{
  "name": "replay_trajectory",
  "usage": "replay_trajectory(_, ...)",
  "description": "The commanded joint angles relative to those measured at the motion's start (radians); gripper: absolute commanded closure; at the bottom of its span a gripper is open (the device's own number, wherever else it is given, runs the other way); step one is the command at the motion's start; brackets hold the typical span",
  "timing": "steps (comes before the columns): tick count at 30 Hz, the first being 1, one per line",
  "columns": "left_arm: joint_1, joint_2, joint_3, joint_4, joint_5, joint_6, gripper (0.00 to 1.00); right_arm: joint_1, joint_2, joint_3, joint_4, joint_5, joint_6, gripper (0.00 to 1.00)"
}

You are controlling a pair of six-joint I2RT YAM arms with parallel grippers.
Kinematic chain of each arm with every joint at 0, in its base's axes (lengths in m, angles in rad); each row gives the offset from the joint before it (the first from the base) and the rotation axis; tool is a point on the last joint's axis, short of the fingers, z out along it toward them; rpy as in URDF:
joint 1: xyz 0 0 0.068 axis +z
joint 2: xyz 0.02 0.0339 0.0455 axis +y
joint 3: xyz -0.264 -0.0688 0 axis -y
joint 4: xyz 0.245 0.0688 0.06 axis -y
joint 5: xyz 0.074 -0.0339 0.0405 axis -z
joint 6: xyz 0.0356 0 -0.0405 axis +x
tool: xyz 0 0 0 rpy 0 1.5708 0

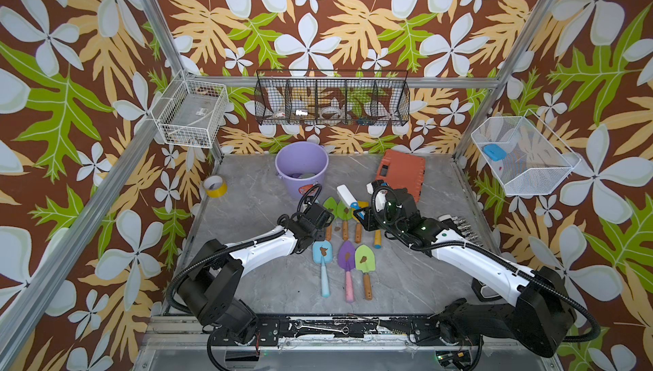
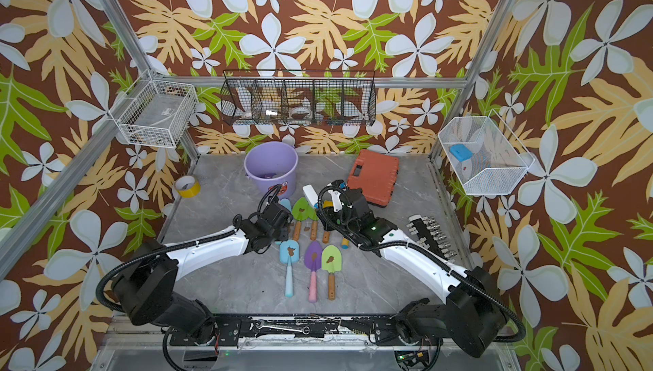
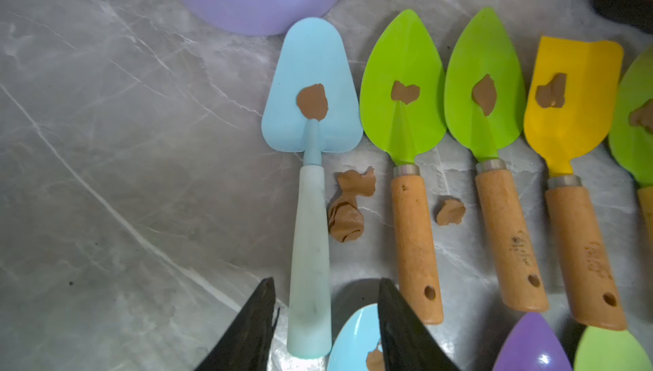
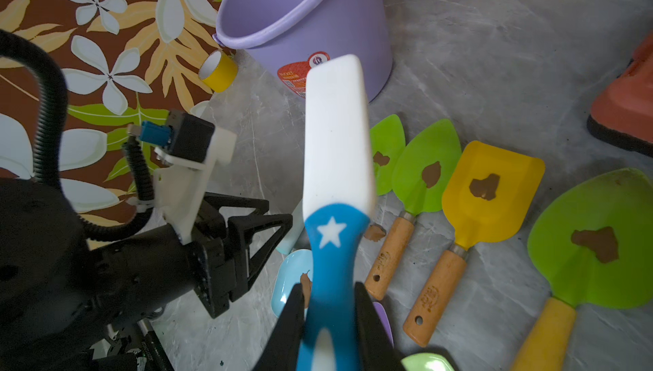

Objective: Brush the soil off the hand trowel and place it into the bucket
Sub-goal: Place the hand trowel in the bucket, then pick up the hand trowel from the center of the board.

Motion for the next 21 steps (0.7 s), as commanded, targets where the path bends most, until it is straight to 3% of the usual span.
replay_trajectory(1, 0.006, 0.038, 0.008, 0.041, 0.002, 0.008, 0.5, 0.002, -0.006, 0.005, 0.037, 0.01, 0.003, 1.0)
replay_trajectory(11, 0.045, 0.1, -0.013, 0.047, 0.017, -0.004, 0.53, 0.002, 0.006, -0.004, 0.043, 0.018, 0.003, 1.0)
replay_trajectory(21, 0.06, 0.134, -0.044, 0.108, 0.064, 0.031, 0.65, 0.002, 0.028, -0.004, 0.055, 0.019, 0.002, 1.0)
